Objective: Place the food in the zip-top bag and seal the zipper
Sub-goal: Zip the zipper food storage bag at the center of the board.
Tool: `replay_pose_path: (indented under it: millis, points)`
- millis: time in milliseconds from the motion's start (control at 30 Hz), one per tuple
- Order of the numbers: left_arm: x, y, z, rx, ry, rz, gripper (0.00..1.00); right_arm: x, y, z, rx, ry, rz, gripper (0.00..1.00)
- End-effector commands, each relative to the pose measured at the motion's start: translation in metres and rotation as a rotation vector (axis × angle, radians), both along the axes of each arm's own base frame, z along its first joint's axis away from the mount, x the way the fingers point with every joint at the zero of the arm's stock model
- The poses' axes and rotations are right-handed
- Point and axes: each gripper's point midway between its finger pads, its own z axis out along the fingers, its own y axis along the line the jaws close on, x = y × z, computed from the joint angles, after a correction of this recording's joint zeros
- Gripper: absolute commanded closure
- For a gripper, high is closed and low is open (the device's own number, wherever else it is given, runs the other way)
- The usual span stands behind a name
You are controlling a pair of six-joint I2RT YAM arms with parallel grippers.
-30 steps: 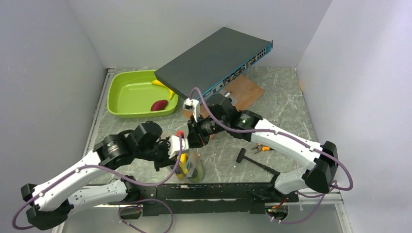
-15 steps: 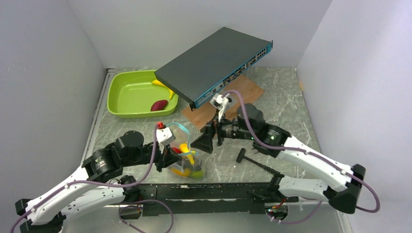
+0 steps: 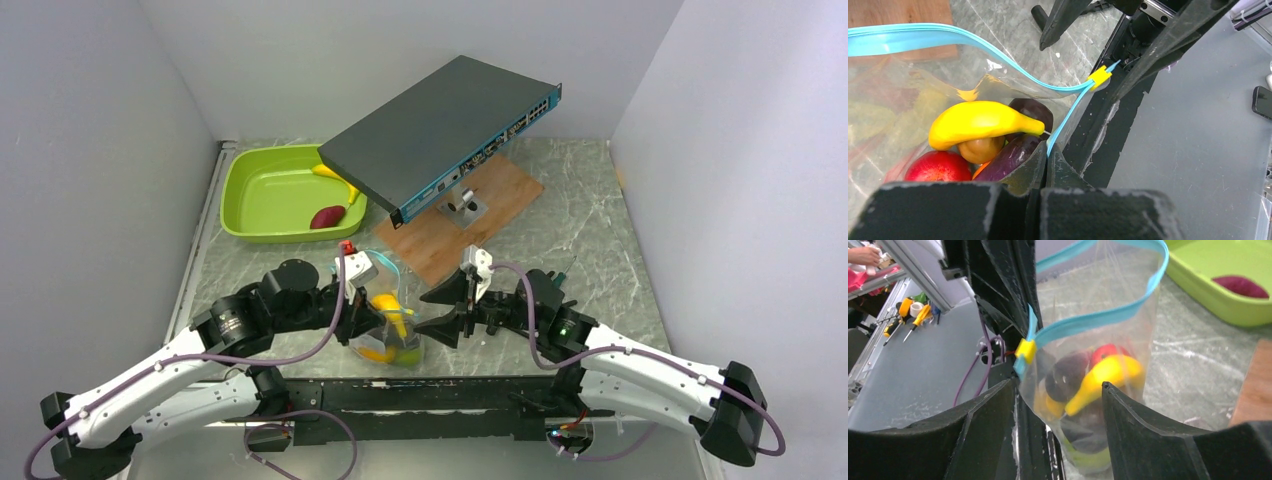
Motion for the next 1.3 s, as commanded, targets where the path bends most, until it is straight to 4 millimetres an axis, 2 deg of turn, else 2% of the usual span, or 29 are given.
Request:
replay_pose_path:
  millis: [0, 67, 200, 333, 433, 467, 500, 667, 767, 833, 1000, 1133, 1267]
  points:
    - [0.007, -0.005, 0.033, -0.091, -0.049, 0.029, 1.0, -0.004, 0.004, 0.042, 0.154, -0.169, 0.023, 0.32]
    - [0.006, -0.005, 0.038, -0.105, -0.054, 0.03, 1.0, -0.005, 0.007, 0.04, 0.154, -0.165, 0.02, 0.33]
    - [0.009, -0.007, 0.04, -0.105, -0.061, 0.03, 1.0, 0.001, 0.01, 0.036, 0.141, -0.176, -0.029, 0.47]
    - [0.01, -0.009, 0.041, -0.088, -0.057, 0.025, 1.0, 0.01, 0.013, 0.029, 0.102, -0.17, -0.062, 0.67]
    - [0.012, -0.009, 0.041, -0.07, -0.059, 0.034, 0.99, 0.018, 0.017, 0.019, 0.051, -0.155, -0.086, 0.86]
    - [0.014, -0.008, 0.041, -0.061, -0.06, 0.041, 0.94, 0.02, 0.017, 0.018, 0.041, -0.152, -0.092, 0.95]
    - [0.015, -0.006, 0.04, -0.05, -0.063, 0.05, 0.85, 0.022, 0.018, 0.015, 0.029, -0.146, -0.1, 0.99]
    - [0.018, 0.0, 0.049, -0.005, -0.119, 0.036, 0.52, 0.028, 0.013, 0.013, 0.032, -0.122, -0.155, 1.0]
    - [0.021, -0.001, 0.064, 0.016, -0.189, -0.004, 0.38, 0.03, 0.009, 0.014, 0.043, -0.099, -0.183, 1.0]
    - [0.02, -0.008, 0.074, 0.022, -0.246, -0.077, 0.32, 0.029, 0.007, 0.017, 0.052, -0.093, -0.182, 1.0]
    - [0.01, -0.035, 0.082, 0.046, -0.343, -0.333, 0.27, 0.026, 0.009, 0.016, 0.013, -0.058, -0.167, 1.0]
    - [0.006, -0.045, 0.066, 0.119, -0.324, -0.469, 0.24, 0.021, 0.013, 0.016, -0.014, -0.05, -0.125, 1.0]
    - [0.01, -0.051, 0.046, 0.16, -0.315, -0.507, 0.26, 0.018, 0.014, 0.017, -0.011, -0.051, -0.103, 1.0]
